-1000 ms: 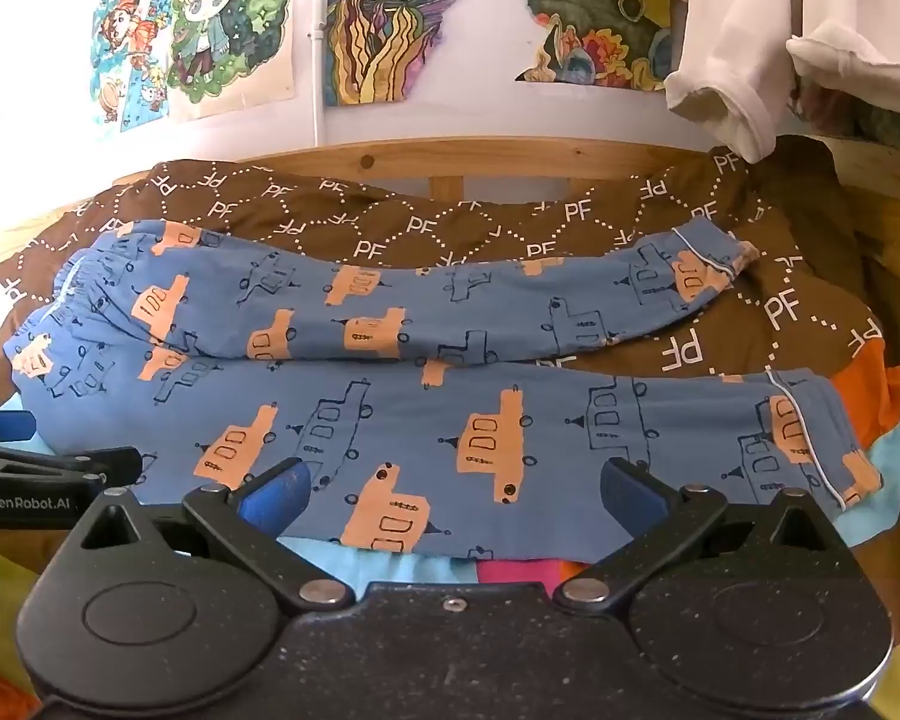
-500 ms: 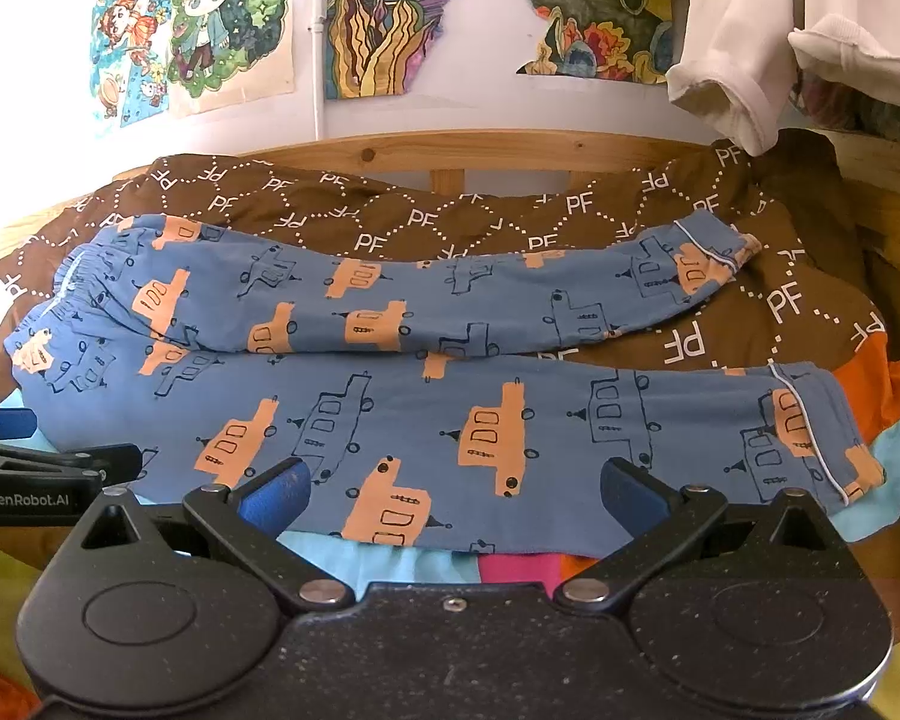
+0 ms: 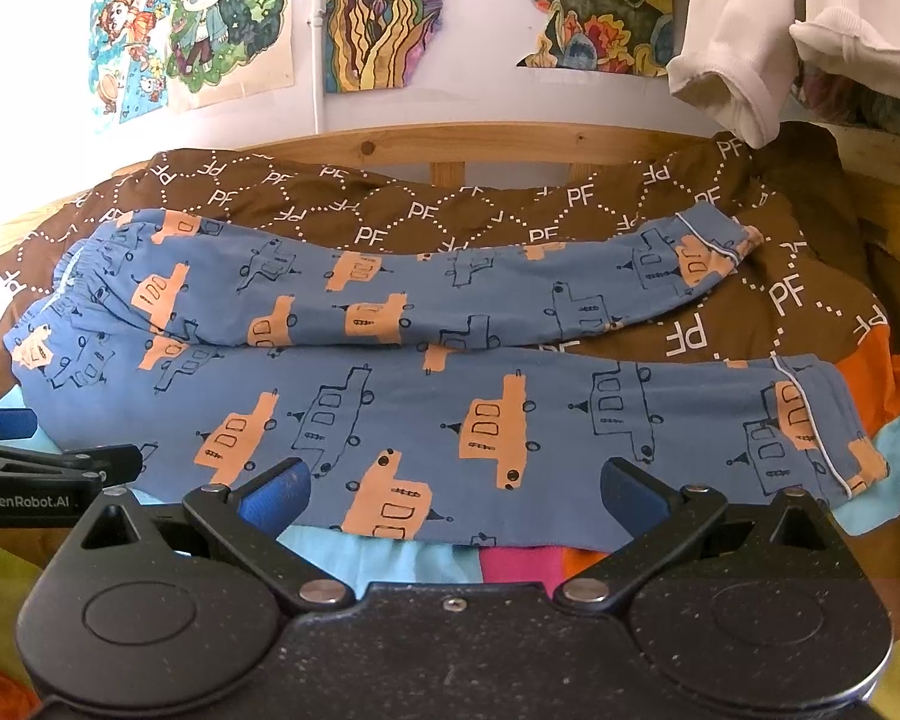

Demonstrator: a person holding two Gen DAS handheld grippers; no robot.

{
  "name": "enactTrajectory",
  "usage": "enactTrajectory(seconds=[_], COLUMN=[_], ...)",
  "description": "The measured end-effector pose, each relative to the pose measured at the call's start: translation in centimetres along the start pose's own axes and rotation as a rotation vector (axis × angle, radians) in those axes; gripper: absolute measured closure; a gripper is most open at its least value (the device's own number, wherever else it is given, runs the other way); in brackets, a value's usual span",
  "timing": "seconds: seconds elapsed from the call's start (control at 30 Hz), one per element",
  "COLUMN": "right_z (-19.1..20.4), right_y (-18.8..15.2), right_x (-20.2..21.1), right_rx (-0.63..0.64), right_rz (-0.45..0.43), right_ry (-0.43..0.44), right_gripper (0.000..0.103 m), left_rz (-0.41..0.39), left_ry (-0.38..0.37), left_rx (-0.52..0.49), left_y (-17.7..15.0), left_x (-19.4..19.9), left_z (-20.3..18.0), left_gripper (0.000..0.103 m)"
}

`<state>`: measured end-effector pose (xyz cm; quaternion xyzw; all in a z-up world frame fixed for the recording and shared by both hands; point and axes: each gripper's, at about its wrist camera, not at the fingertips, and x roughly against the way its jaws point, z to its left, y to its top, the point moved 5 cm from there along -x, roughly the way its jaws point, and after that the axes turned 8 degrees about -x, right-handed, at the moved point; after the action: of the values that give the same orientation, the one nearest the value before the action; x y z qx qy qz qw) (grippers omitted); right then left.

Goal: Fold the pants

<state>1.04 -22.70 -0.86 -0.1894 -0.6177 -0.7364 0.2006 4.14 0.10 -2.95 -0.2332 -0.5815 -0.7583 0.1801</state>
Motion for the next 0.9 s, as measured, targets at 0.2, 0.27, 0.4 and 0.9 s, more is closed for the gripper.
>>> enactTrajectory(seconds=[0.2, 0.27, 0.4, 0.9], right_z=[0.0, 0.0, -0.1, -0.6], right_y=[0.0, 0.0, -0.1, -0.2], right_x=[0.0, -0.1, -0.1, -1.0], right_rx=[0.0, 0.0, -0.001, -0.018], right_rz=[0.0, 0.002, 0.002, 0.016], right_ry=[0.001, 0.001, 0.001, -0.022], right_gripper=[0.001, 0.001, 0.001, 0.001], left_rz=[-0.002, -0.002, -0.001, 0.02], left_ry=[0.001, 0.0, 0.0, -0.002], left_rx=[-0.001, -0.002, 0.0, -0.004], left_y=[0.0, 0.0, 0.0, -0.1], left_x=[0.0, -0.1, -0.1, -1.2], left_z=[0.0, 0.0, 0.0, -0.1], left_gripper=[0.0, 0.0, 0.0, 0.0])
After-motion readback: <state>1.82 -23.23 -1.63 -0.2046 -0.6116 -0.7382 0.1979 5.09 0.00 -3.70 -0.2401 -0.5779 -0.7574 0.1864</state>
